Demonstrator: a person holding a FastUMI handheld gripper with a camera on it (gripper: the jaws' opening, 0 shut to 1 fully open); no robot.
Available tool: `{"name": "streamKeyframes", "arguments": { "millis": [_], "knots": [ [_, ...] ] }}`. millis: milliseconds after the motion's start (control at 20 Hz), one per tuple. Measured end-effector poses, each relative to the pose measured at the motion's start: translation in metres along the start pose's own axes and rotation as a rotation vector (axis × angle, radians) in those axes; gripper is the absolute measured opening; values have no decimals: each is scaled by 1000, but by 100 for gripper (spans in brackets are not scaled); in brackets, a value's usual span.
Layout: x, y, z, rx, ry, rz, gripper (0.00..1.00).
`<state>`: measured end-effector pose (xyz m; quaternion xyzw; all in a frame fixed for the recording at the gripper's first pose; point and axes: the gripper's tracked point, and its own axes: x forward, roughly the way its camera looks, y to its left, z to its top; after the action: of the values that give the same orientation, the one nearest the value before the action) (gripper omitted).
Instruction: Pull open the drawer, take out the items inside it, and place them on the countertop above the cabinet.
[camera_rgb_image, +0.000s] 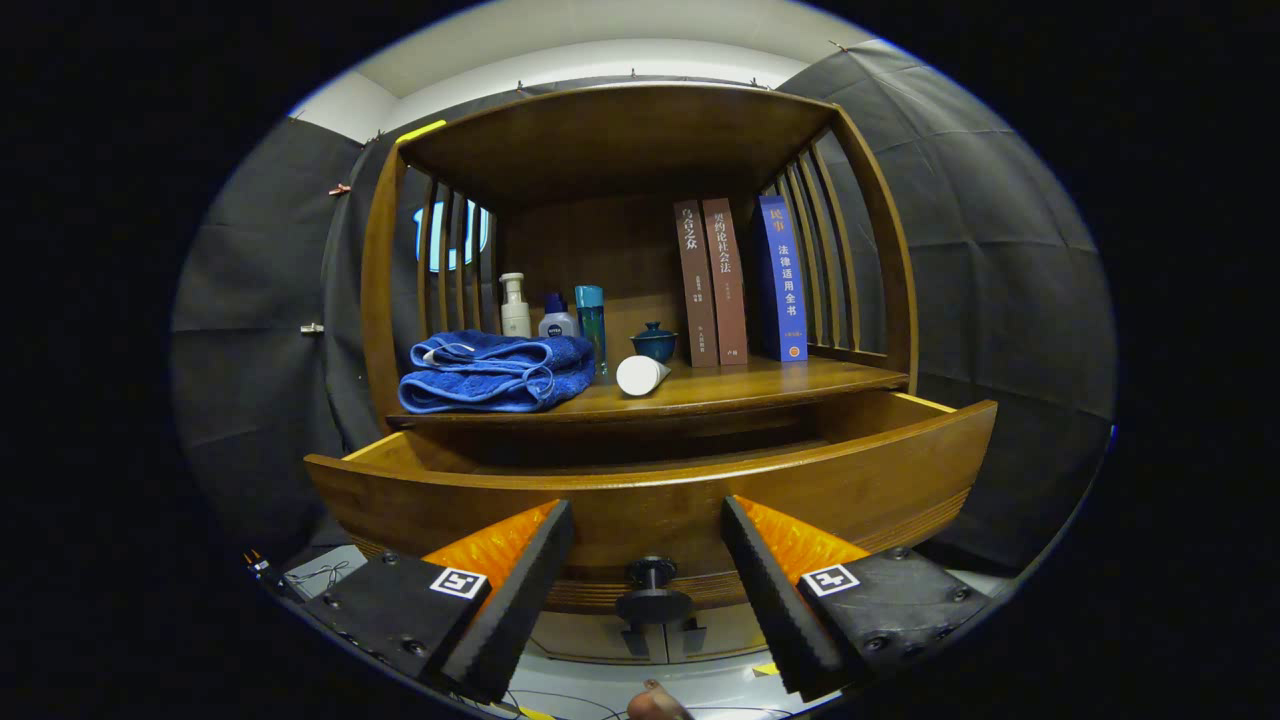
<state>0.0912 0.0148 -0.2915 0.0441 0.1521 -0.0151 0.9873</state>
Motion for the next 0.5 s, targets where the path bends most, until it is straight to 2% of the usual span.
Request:
{"name": "streamKeyframes", "arguments": {
  "millis": [500],
  "knots": [
    [71,-2,6,-13,-7,-2,98]
  ]
}}
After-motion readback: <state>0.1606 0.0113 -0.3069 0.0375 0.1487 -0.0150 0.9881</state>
